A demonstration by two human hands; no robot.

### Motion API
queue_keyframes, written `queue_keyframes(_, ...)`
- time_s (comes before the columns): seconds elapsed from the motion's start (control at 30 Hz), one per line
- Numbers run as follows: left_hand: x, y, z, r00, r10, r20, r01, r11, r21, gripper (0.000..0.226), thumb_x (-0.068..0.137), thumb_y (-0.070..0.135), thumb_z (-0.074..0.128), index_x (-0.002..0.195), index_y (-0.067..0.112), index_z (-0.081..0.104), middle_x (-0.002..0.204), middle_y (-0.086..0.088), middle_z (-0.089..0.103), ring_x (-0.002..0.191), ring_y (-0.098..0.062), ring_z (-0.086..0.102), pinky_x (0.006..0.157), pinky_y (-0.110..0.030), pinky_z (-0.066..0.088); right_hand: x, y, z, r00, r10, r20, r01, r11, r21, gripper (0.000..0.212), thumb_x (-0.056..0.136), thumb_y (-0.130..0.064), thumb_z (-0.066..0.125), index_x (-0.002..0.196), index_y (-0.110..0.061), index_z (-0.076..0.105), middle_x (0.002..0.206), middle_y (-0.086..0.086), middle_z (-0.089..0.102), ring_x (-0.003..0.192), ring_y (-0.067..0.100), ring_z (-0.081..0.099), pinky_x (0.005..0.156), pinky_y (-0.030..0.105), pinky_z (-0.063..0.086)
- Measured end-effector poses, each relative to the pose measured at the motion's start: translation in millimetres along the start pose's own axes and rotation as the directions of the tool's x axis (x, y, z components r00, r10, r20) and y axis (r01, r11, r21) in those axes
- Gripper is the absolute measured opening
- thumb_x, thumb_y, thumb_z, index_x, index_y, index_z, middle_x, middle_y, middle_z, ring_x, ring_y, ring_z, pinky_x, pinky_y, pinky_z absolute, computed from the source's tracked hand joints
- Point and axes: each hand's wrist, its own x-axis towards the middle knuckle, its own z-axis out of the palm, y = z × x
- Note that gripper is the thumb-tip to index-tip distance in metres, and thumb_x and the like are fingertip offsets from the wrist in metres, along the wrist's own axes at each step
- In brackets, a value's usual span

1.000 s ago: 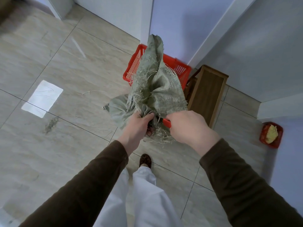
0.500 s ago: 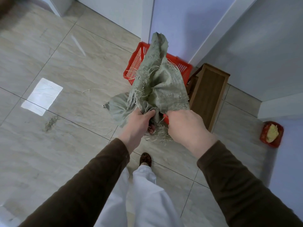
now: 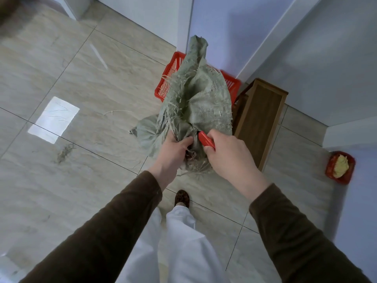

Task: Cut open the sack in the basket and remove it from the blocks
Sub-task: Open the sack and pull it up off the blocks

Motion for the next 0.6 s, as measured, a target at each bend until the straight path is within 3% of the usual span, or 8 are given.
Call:
queue_keyframes(0.07, 1.7, 0.8, -2.5, 0.996, -0.034, 0.08, 0.034, 0.999, 0.0, 0.024, 0.097, -0.002, 0.059, 0.119, 0.008, 0.061, 0.092, -0.011, 0.075, 0.073, -0.022, 0.074, 0.055, -0.031, 0.058, -1.1, -0.4, 5.3, 1.0, -0.022, 0.004, 0.021, 0.999, 0.037, 0.024, 0.104, -0.034, 0.059, 0.124, -0.021, 0.056, 0.104, 0.003, 0.072, 0.089, 0.028, 0.071, 0.073, 0.041, 0.057)
queue_keyframes(0.17, 4.4, 1.6, -2.0, 0.984, -0.059, 0.166, 0.052, 0.997, 0.049, 0.013, 0.099, -0.003, 0.058, 0.098, 0.004, 0.069, 0.08, -0.014, 0.072, 0.067, -0.028, 0.068, 0.055, -0.036, 0.053, 2.1, 2.8, 9.7, 0.999, -0.013, 0.036, 0.011, 0.999, 0.051, 0.023, 0.104, -0.034, 0.059, 0.123, -0.023, 0.054, 0.105, 0.002, 0.071, 0.087, 0.025, 0.07, 0.076, 0.044, 0.059)
queue_keyframes(0.27, 7.3, 0.3, -0.8, 0.994, -0.057, 0.093, 0.053, 0.998, 0.04, 0.009, 0.101, -0.001, 0.063, 0.103, 0.001, 0.071, 0.088, -0.019, 0.074, 0.065, -0.026, 0.071, 0.055, -0.032, 0.059, 8.3, 9.9, 9.5, 0.994, 0.016, 0.11, -0.028, 0.993, 0.115, 0.018, 0.105, -0.031, 0.057, 0.121, -0.024, 0.053, 0.103, 0.001, 0.069, 0.084, 0.025, 0.068, 0.072, 0.041, 0.054)
queue_keyframes(0.33, 10.8, -2.9, 0.4, 0.999, -0.034, 0.035, 0.031, 0.996, 0.08, 0.008, 0.099, 0.0, 0.066, 0.104, 0.002, 0.072, 0.092, -0.02, 0.074, 0.068, -0.027, 0.071, 0.064, -0.035, 0.06, 8.9, 11.3, 12.4, 0.99, 0.011, 0.138, -0.026, 0.994, 0.107, 0.016, 0.106, -0.029, 0.055, 0.121, -0.024, 0.051, 0.098, 0.001, 0.067, 0.078, 0.024, 0.065, 0.067, 0.037, 0.048)
queue_keyframes(0.37, 12.2, -5.0, 0.9, 1.0, -0.021, 0.014, 0.019, 0.992, 0.126, 0.006, 0.099, 0.001, 0.067, 0.101, 0.005, 0.072, 0.089, -0.017, 0.075, 0.067, -0.025, 0.071, 0.064, -0.034, 0.059, 8.7, 10.9, 15.1, 0.99, 0.005, 0.139, -0.017, 0.996, 0.082, 0.016, 0.107, -0.027, 0.054, 0.122, -0.023, 0.05, 0.097, 0.003, 0.067, 0.077, 0.025, 0.064, 0.067, 0.037, 0.049)
queue_keyframes(0.5, 18.9, -14.6, -0.1, 0.999, 0.054, 0.005, -0.053, 0.948, 0.313, 0.02, 0.1, 0.006, 0.069, 0.084, 0.018, 0.071, 0.059, 0.006, 0.074, 0.045, -0.002, 0.065, 0.042, -0.018, 0.05, 10.8, 9.1, 23.6, 0.992, 0.016, 0.125, -0.021, 0.999, 0.039, 0.017, 0.107, -0.025, 0.053, 0.123, -0.019, 0.05, 0.099, 0.007, 0.069, 0.081, 0.03, 0.064, 0.072, 0.044, 0.056)
queue_keyframes(0.6, 26.7, -16.9, -6.9, 0.994, 0.11, -0.003, -0.099, 0.902, 0.419, 0.019, 0.1, 0.007, 0.067, 0.083, 0.015, 0.072, 0.063, 0.001, 0.075, 0.051, -0.009, 0.066, 0.048, -0.027, 0.055, 14.3, 13.8, 17.8, 0.992, 0.041, 0.118, -0.052, 0.995, 0.088, 0.014, 0.107, -0.029, 0.053, 0.12, -0.023, 0.053, 0.1, 0.003, 0.073, 0.085, 0.028, 0.069, 0.078, 0.046, 0.059)
